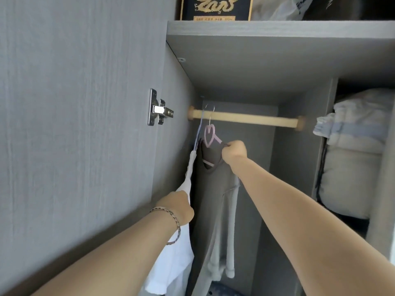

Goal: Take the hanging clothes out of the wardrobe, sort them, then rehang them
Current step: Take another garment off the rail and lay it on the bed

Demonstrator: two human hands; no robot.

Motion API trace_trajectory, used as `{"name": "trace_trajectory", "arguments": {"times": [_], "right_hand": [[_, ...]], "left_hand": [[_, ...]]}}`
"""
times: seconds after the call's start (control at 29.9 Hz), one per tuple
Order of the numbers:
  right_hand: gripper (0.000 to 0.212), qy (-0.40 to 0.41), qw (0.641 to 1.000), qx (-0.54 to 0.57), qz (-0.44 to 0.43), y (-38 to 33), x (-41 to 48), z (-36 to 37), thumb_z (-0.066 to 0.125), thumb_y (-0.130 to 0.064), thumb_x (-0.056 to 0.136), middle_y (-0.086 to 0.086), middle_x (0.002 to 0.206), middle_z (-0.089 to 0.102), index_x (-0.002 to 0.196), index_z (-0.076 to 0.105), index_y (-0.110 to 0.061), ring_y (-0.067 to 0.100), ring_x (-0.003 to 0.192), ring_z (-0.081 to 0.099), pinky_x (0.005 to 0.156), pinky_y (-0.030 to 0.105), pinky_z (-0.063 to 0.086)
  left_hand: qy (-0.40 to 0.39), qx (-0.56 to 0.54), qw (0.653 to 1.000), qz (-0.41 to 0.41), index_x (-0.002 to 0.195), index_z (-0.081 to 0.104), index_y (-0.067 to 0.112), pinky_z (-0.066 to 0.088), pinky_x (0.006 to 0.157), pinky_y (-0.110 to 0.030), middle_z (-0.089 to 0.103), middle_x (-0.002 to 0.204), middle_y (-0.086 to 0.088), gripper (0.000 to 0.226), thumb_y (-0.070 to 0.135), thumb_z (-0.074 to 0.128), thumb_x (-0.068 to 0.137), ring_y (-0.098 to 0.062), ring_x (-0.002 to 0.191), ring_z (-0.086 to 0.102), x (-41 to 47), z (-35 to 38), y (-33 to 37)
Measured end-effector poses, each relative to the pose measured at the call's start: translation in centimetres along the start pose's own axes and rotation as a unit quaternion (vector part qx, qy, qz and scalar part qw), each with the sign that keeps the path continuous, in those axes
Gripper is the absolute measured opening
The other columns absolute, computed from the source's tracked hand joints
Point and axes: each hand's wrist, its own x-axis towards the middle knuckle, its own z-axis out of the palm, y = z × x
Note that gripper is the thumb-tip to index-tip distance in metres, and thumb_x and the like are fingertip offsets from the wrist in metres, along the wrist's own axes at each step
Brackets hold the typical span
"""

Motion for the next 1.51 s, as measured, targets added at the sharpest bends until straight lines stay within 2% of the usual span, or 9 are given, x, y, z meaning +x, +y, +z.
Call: {"name": "trace_trajectory", "arguments": {"times": [0.2, 0.44, 0.54, 0.64, 0.9, 1.04, 1.2, 1.37, 1.51], "right_hand": [[0.025, 0.021, 0.996, 0.084, 0.002, -0.1, -1.7, -1.7, 0.038, -0.006, 0.096, 0.011, 0.072, 0.05, 0.091, 0.061, 0.001, 0.022, 0.075, 0.041, 0.058, 0.024, 0.035], [0.042, -0.034, 0.987, 0.141, 0.075, 0.1, -6.8, -6.2, 0.029, 0.003, 0.096, 0.001, 0.065, 0.04, 0.129, 0.054, -0.006, 0.012, 0.051, 0.027, 0.036, 0.012, 0.03], [0.05, -0.067, 0.99, 0.093, 0.08, 2.0, -10.6, -9.4, 0.027, 0.004, 0.093, 0.008, 0.083, 0.059, 0.127, 0.058, -0.016, 0.012, 0.053, 0.03, 0.038, 0.015, 0.028], [0.046, -0.081, 0.991, 0.059, 0.085, 3.7, -14.4, -12.7, 0.033, 0.001, 0.094, 0.009, 0.086, 0.059, 0.127, 0.059, -0.018, 0.016, 0.064, 0.038, 0.043, 0.017, 0.028], [0.054, -0.076, 0.99, 0.007, 0.118, 8.1, -24.8, -22.1, 0.028, 0.004, 0.086, 0.003, 0.076, 0.048, 0.109, 0.064, -0.029, 0.02, 0.066, 0.039, 0.052, 0.021, 0.026], [0.062, -0.068, 0.985, -0.04, 0.154, 10.6, -30.1, -25.9, 0.023, 0.012, 0.074, 0.005, 0.087, 0.054, 0.087, 0.066, -0.031, 0.021, 0.079, 0.045, 0.059, 0.023, 0.029], [0.072, 0.012, 0.971, -0.035, 0.234, 12.9, -40.1, -31.0, 0.021, 0.017, 0.063, 0.005, 0.089, 0.066, 0.07, 0.073, -0.033, 0.023, 0.082, 0.054, 0.07, 0.029, 0.034], [0.064, 0.109, 0.939, 0.056, 0.32, 12.2, -53.8, -34.2, 0.03, 0.009, 0.043, 0.005, 0.076, 0.063, 0.073, 0.073, -0.027, 0.025, 0.076, 0.056, 0.058, 0.023, 0.038], [0.065, 0.2, 0.902, 0.047, 0.38, 11.3, -64.7, -35.1, 0.026, 0.022, 0.06, 0.0, 0.06, 0.06, 0.072, 0.07, -0.025, 0.015, 0.052, 0.055, 0.049, 0.018, 0.037]], "left_hand": [[0.007, -0.006, 0.999, 0.031, 0.122, 0.047, -0.007, 0.048, 0.093, -0.039, 0.059, 0.122, -0.02, 0.036, 0.01, 0.04, 0.09, -0.032, 0.114, 0.058, -2.4, -0.2, 1.7], [0.026, 0.019, 0.999, 0.032, 0.113, 0.052, -0.007, 0.049, 0.081, -0.034, 0.062, 0.115, -0.018, 0.034, 0.013, 0.04, 0.089, -0.031, 0.108, 0.06, -5.1, 0.1, 2.2], [-0.011, 0.012, 0.999, 0.036, 0.09, 0.058, 0.004, 0.044, 0.069, -0.028, 0.06, 0.08, -0.008, 0.023, 0.017, 0.039, 0.089, -0.029, 0.081, 0.061, -7.2, 1.6, 2.5], [-0.036, -0.011, 0.999, 0.04, 0.06, 0.033, 0.014, 0.034, 0.056, -0.024, 0.04, 0.06, 0.0, 0.025, 0.014, 0.039, 0.084, -0.023, 0.063, 0.045, -9.1, 4.1, 3.0], [-0.126, -0.032, 0.989, 0.067, 0.063, 0.049, 0.011, 0.049, 0.07, -0.027, 0.058, 0.069, -0.006, 0.027, 0.015, 0.044, 0.089, -0.026, 0.075, 0.064, -13.0, 10.3, 5.7], [-0.188, -0.06, 0.974, 0.112, 0.069, 0.059, 0.004, 0.051, 0.059, -0.024, 0.068, 0.071, -0.012, 0.02, 0.011, 0.045, 0.081, -0.025, 0.063, 0.07, -13.7, 13.8, 8.1], [-0.287, -0.05, 0.939, 0.185, 0.062, 0.051, 0.007, 0.032, 0.046, -0.018, 0.071, 0.094, -0.021, 0.028, 0.005, 0.043, 0.089, -0.03, 0.084, 0.07, -16.9, 18.6, 11.3], [-0.333, 0.05, 0.892, 0.301, 0.059, 0.047, 0.009, 0.036, 0.047, -0.019, 0.06, 0.061, -0.007, 0.028, 0.004, 0.04, 0.085, -0.023, 0.055, 0.059, -24.6, 23.3, 14.8], [-0.351, 0.095, 0.811, 0.459, 0.061, 0.048, 0.013, 0.04, 0.051, -0.02, 0.056, 0.062, -0.002, 0.028, 0.008, 0.042, 0.087, -0.018, 0.056, 0.056, -35.5, 24.8, 17.1]]}}
